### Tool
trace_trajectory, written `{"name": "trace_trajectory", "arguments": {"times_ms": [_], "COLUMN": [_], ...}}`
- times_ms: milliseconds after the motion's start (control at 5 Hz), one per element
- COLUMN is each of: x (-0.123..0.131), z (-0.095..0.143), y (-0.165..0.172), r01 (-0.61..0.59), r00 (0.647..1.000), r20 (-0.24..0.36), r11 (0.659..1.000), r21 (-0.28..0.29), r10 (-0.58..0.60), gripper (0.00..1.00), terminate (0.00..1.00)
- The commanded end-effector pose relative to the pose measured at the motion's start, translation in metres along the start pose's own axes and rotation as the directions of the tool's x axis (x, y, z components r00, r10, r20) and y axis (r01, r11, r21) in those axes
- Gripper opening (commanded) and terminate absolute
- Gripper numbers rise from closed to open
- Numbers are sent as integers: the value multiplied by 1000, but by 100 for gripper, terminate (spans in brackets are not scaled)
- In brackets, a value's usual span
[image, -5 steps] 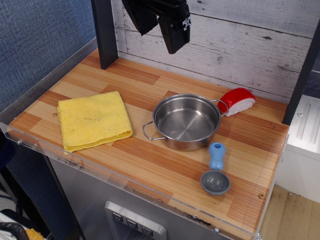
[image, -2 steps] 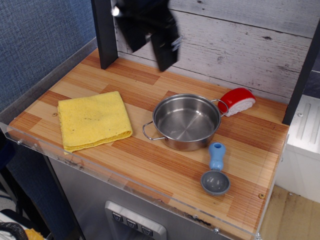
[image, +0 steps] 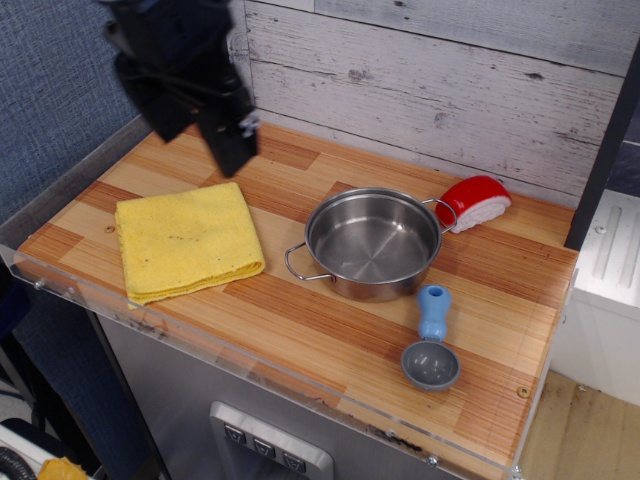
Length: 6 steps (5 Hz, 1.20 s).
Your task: Move the cloth so its on the top left side of the pan.
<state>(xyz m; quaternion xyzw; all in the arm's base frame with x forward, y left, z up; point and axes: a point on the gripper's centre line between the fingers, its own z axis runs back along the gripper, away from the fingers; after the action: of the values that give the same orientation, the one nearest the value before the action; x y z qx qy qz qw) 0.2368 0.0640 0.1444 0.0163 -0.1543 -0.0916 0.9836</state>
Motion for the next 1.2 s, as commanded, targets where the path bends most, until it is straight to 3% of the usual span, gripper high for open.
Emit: {"name": "trace_trajectory", "arguments": {"times_ms": [0, 400, 600, 800, 1000], "x": [-15, -8, -6, -8, -7], "z": [-22, -66, -88, -112, -124], "y": [30, 44, 45, 44, 42], "r01": [-70, -85, -73, -33, -35], "r00": [997, 995, 995, 992, 991], "r20": [-7, -37, -58, -117, -129], "r11": [996, 992, 993, 997, 997], "r21": [59, 96, 90, 73, 69], "r10": [71, 89, 79, 42, 44], "gripper": [100, 100, 100, 100, 100], "terminate": [0, 0, 0, 0, 0]}}
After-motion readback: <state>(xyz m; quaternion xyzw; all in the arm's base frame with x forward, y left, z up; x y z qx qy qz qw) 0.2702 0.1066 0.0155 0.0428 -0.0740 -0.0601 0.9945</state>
